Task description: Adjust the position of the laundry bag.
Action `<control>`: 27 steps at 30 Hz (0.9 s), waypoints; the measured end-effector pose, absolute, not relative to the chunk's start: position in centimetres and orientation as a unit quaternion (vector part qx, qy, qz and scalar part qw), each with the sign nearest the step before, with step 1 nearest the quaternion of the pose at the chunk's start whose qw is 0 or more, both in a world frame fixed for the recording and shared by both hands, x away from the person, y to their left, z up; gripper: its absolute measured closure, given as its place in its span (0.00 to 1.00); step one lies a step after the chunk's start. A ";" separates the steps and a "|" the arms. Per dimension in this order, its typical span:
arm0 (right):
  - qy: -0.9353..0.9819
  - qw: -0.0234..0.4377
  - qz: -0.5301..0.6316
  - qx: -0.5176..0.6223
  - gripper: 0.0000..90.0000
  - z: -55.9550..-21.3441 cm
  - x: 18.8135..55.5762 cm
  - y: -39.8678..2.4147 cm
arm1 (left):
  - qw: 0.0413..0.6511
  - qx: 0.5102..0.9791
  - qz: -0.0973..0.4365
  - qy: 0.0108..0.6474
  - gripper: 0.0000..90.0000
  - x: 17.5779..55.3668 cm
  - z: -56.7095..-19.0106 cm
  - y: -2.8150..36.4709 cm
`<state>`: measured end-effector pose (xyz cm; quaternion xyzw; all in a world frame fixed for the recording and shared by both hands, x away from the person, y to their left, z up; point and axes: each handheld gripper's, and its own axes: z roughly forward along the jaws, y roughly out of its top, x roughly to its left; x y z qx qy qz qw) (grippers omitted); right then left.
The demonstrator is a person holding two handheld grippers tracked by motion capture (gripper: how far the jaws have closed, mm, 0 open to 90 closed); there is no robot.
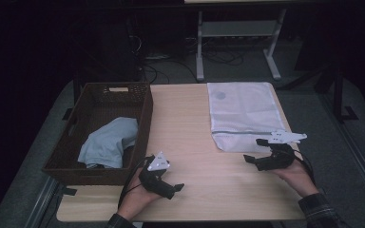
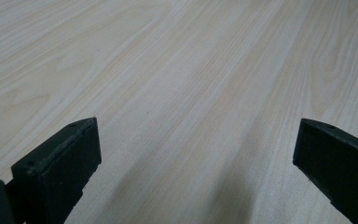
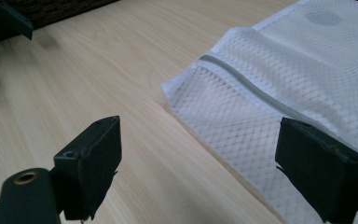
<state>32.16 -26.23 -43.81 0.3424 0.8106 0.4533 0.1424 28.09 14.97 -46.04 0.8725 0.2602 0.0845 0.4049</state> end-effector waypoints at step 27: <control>0.814 0.148 0.435 0.355 0.16 -42.9 36.5 -26.1 | 0.399 0.878 0.086 0.250 0.01 27.8 -46.0 15.0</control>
